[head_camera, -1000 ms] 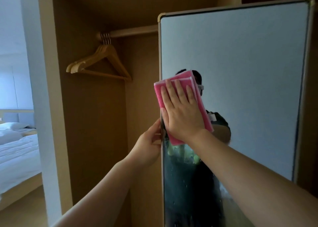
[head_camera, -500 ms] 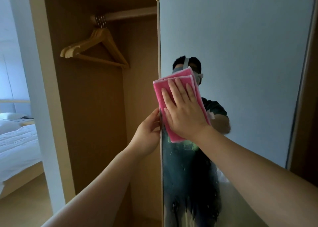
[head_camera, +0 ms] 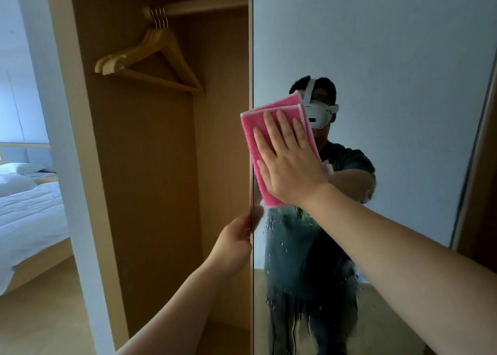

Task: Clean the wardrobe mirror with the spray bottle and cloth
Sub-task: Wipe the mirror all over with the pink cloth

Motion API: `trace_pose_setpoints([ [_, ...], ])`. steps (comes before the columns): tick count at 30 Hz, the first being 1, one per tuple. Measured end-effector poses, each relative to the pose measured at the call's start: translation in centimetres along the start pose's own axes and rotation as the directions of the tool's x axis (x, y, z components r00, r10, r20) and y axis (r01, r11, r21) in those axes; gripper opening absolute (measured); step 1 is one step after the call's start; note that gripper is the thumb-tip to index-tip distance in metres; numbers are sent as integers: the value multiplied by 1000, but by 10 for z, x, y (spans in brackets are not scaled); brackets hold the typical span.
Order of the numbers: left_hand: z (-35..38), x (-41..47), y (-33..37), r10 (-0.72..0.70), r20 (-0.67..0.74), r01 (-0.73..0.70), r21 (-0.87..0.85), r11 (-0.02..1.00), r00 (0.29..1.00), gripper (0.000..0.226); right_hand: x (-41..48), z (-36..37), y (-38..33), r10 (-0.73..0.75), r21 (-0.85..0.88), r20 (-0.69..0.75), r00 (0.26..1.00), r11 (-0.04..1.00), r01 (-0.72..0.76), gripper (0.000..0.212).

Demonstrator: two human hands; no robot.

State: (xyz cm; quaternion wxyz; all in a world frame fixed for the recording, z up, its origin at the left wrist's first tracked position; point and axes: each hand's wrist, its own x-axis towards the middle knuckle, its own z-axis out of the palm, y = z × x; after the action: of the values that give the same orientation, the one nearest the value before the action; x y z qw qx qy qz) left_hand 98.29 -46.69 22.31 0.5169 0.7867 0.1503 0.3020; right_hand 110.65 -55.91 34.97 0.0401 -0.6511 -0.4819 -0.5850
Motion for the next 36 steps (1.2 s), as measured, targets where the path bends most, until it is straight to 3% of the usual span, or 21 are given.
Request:
trace_pose_setpoints([
  [8, -5, 2, -17, -41, 47, 38, 58, 998, 998, 76, 0, 2, -9, 51, -59, -8, 999, 997, -52, 69],
  [22, -14, -18, 4, 18, 192, -20, 8, 1000, 981, 63, -33, 18, -47, 200, 14, -47, 979, 980, -200, 62],
  [36, -19, -15, -4, 38, 210, -40, 5, 999, 977, 68, -111, 48, -91, 175, -53, -6, 985, 983, -175, 65],
])
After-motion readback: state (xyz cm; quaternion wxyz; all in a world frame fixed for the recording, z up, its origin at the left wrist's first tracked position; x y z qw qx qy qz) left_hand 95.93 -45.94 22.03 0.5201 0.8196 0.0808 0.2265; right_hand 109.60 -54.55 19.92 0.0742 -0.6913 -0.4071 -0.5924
